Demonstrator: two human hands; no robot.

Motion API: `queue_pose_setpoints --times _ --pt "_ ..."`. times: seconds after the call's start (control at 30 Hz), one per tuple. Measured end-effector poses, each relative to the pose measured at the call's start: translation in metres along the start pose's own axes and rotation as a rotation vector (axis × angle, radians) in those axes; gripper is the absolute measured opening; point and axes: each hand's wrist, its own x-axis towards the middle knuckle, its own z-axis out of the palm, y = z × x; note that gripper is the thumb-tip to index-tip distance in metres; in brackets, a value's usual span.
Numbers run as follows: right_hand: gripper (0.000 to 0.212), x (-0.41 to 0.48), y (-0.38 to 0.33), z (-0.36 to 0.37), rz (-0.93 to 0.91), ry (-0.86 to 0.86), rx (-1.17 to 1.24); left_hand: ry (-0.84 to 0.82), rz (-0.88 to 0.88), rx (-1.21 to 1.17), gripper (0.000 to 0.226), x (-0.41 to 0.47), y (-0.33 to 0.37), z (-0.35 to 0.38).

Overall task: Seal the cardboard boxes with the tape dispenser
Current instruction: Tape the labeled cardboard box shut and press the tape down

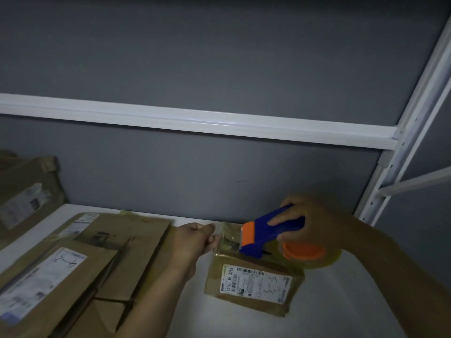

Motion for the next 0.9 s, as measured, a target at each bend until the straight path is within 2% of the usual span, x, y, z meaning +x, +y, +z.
queue_pose_setpoints --times 0.27,0.37,0.43,0.5,0.53,0.6,0.67,0.7,0.73,0.77,0.83,0.9 --pt "0.035 -0.007 -0.004 0.008 0.023 0.009 -0.03 -0.15 0.045 0.133 0.025 0.006 -0.013 -0.011" --pt "0.037 -0.005 -0.008 0.01 0.036 0.019 -0.043 -0.182 0.078 0.234 0.029 0.008 -0.021 -0.012" --pt "0.038 -0.005 -0.01 0.012 0.037 0.033 -0.066 -0.211 0.076 0.349 0.02 0.014 -0.024 -0.014" --pt "0.038 -0.005 -0.012 0.013 0.036 0.042 -0.076 -0.207 0.144 0.567 0.067 0.019 -0.028 -0.019" --pt "0.038 -0.005 -0.012 0.014 0.035 0.045 -0.085 -0.176 0.237 0.682 0.085 0.019 -0.026 -0.023" --pt "0.037 -0.005 -0.012 0.016 0.033 0.047 -0.071 -0.16 0.504 0.729 0.085 0.011 -0.021 -0.03" --pt "0.034 -0.005 -0.01 0.015 0.022 0.072 -0.032 -0.461 0.594 0.688 0.093 0.004 -0.013 -0.026" --pt "0.034 -0.006 -0.01 0.016 0.018 0.073 -0.035 -0.633 0.567 0.829 0.103 0.002 -0.01 -0.023" --pt "0.034 -0.006 -0.01 0.016 0.015 0.069 -0.046 -0.736 0.591 1.018 0.111 0.002 -0.009 -0.02" --pt "0.035 -0.006 -0.009 0.016 0.009 0.063 -0.054 -0.77 0.656 1.148 0.114 0.006 -0.01 -0.017" --pt "0.036 -0.008 -0.009 0.016 -0.003 0.057 -0.056 -0.748 0.743 1.181 0.107 0.011 -0.005 -0.01" --pt "0.036 -0.009 -0.01 0.015 -0.015 0.042 -0.075 -0.766 0.662 1.157 0.101 0.016 -0.001 -0.005"
